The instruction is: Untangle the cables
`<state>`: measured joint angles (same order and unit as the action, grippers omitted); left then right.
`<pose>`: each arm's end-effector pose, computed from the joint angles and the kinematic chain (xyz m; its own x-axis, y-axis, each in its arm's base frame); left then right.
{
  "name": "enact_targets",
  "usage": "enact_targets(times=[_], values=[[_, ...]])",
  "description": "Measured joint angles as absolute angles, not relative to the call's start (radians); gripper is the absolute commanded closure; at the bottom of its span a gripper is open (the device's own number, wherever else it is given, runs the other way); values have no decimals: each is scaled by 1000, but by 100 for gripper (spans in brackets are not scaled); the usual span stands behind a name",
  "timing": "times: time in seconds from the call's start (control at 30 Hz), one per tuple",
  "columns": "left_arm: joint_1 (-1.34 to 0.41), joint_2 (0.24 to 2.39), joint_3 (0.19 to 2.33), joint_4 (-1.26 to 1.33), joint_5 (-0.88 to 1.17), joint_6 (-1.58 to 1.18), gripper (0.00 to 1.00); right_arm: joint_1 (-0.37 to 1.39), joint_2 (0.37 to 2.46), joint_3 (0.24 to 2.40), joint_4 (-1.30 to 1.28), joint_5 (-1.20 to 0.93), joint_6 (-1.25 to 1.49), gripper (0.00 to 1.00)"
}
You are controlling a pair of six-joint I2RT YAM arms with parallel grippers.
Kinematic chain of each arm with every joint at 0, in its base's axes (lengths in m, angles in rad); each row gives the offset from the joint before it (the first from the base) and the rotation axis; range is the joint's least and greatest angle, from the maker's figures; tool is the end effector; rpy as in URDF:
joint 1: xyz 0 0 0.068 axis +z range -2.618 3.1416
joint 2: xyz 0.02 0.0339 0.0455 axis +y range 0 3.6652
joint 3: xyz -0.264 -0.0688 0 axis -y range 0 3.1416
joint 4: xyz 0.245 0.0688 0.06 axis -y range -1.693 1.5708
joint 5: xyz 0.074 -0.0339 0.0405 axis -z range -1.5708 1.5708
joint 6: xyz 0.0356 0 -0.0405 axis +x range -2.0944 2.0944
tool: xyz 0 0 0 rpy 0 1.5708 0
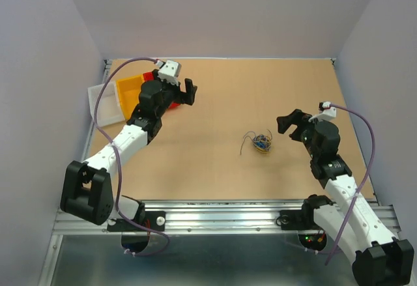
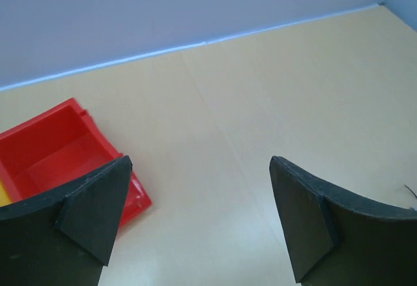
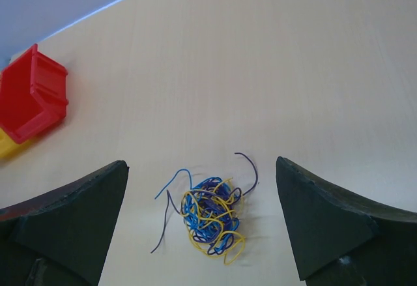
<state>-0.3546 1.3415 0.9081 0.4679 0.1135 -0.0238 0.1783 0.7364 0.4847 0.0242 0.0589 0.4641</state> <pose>0.2957 -0.1138 0.3259 0.0216 -0.0332 -0.9992 0.4518 0.8919 -0.0199 0.1808 0.0305 0.2632 -0.2525 0.4085 -0.8771 -0.0085 0.9055 0.4242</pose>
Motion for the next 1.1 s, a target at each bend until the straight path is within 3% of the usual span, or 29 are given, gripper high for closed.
enact_targets(times=[0.27,0.47,0.57,1.0,1.03,1.1], values=[[-550,1363,893,492,251,169,1,178,727,485,2,60,468,0],[-758,1528,899,504,252,257,6,178,719,485,-3,68,469,0],[-812,1663,969,472,257,277,13,178,689,485,-12,68,469,0],[-934,2007,1253,343,252,330,21,178,640,485,-16,71,469,0],[-940,2025,1268,336,255,332,24,178,640,485,-16,71,470,0],[-948,2047,1288,315,264,340,46,178,643,485,-16,71,471,0]])
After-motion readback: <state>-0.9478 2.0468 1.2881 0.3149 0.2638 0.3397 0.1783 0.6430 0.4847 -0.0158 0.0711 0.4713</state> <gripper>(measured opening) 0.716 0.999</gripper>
